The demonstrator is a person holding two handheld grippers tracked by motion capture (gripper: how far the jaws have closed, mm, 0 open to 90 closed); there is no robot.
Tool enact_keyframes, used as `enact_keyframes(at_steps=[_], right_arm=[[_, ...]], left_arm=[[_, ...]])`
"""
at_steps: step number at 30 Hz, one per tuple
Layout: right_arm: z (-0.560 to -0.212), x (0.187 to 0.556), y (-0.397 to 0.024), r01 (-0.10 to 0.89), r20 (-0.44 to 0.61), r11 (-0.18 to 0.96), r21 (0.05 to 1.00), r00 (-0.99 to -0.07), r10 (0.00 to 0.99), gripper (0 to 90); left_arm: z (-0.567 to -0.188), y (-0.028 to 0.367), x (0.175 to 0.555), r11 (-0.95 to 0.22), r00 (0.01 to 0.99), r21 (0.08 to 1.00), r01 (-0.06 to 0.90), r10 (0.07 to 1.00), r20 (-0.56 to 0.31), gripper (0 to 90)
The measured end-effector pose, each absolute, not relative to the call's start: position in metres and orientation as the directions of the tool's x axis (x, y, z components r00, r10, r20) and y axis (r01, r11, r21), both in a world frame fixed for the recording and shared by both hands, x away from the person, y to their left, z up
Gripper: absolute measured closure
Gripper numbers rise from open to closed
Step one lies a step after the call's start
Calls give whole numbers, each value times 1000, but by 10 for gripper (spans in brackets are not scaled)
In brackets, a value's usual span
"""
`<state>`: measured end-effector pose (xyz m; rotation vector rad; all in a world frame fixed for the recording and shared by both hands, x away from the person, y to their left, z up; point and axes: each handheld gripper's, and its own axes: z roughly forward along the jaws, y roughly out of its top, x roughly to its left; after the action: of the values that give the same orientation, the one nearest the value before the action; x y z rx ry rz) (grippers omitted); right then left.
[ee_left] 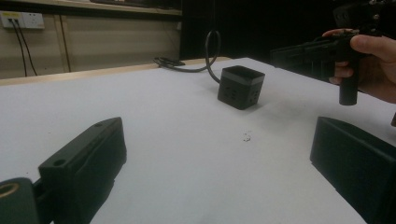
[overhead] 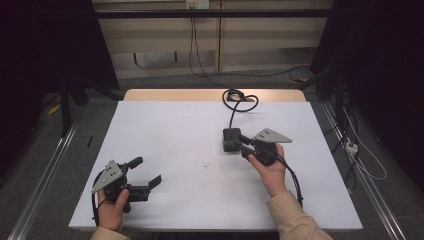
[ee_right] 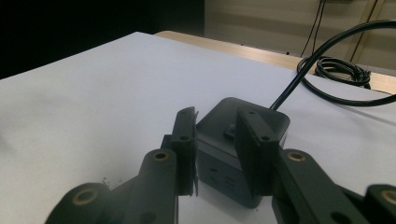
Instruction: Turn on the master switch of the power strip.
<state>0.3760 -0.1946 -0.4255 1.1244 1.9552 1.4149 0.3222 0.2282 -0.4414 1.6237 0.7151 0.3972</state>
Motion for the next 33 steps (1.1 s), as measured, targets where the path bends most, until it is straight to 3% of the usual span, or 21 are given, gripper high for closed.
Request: enact_keyframes(at_steps=[33], right_arm=[[-428,387,-198,345,100,115,931,-547,831,836]], left_arm=[[-442,228,321,-47,742,972,229,655,-143,32]])
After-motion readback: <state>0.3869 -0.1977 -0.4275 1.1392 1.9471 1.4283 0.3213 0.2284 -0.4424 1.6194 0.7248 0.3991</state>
